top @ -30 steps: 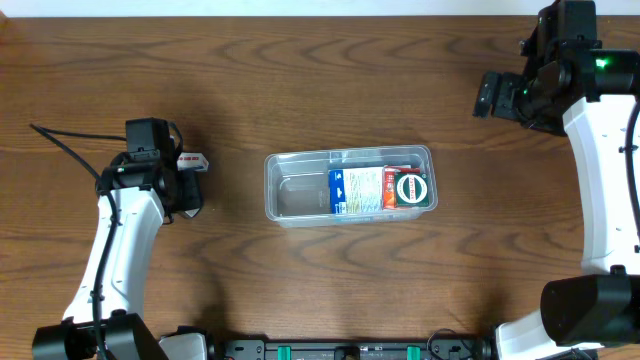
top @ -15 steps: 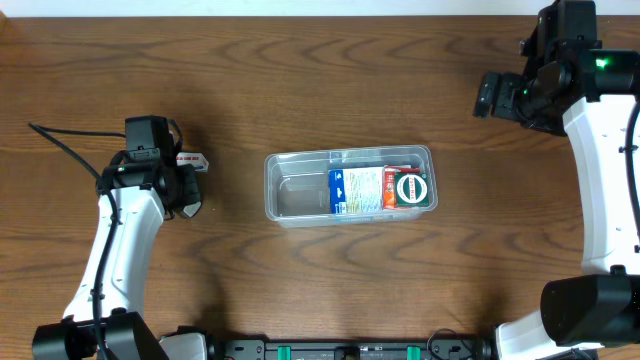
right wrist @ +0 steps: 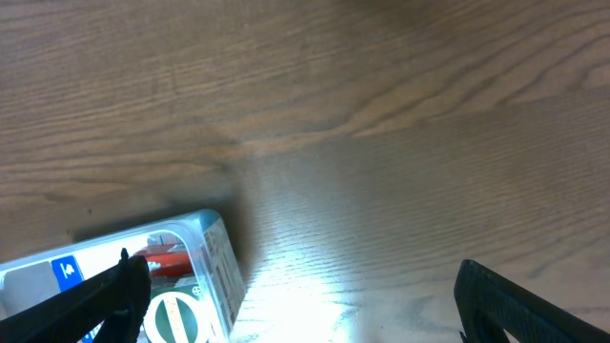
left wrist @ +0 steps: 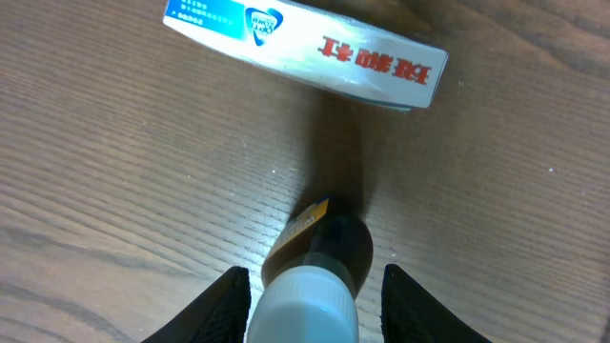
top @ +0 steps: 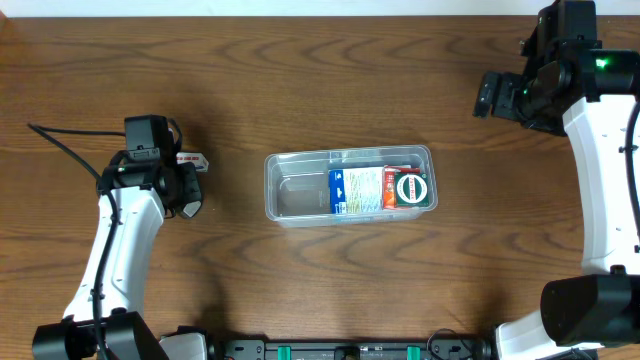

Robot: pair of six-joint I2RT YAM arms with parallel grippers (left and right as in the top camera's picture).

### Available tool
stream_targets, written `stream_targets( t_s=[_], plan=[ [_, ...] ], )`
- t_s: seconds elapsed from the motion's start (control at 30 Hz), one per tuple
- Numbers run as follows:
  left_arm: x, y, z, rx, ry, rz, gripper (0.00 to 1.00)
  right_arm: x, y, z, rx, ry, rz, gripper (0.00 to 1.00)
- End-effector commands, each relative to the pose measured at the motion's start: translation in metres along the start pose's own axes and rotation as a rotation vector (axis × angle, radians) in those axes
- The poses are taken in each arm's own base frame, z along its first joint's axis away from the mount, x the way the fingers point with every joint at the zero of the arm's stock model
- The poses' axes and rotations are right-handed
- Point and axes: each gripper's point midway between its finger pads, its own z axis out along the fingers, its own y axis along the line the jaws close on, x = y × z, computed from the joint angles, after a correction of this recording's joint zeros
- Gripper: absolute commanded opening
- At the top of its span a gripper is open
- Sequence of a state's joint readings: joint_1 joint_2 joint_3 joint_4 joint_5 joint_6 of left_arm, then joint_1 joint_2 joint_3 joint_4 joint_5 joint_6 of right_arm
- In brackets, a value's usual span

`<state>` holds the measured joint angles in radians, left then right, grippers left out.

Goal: Pack container
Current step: 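Grasp the bottle cap with the left gripper and lift it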

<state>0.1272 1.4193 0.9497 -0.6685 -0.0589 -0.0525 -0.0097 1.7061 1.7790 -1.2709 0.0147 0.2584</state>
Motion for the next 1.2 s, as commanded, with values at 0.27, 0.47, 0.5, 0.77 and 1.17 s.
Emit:
stream_targets(
  t_s=[0.27,0.47,0.5,0.77,1.17],
  plan=[
    [0.017,0.002,0.011,-0.007,0.046,-0.028,0.45,-0.002,0.0,-0.001,-0.003,-0.003,-0.002,0.99],
    [0.011,0.001,0.011,-0.004,0.021,-0.031,0.28,-0.002,0.0,-0.001,-0.003,-0.003,-0.002,0.99],
    [0.01,0.001,0.011,-0.004,0.018,-0.032,0.25,-0.002,0.0,-0.001,-0.003,-0.003,-0.002,0.99],
    [0.003,0.0,0.009,0.001,-0.008,-0.035,0.19,-0.002,0.0,-0.001,-0.003,-0.003,-0.002,0.99],
    [-0.017,-0.024,-0.059,0.076,-0.128,0.014,0.19,-0.002,0.0,-0.001,-0.003,-0.003,-0.002,0.99]
  ],
)
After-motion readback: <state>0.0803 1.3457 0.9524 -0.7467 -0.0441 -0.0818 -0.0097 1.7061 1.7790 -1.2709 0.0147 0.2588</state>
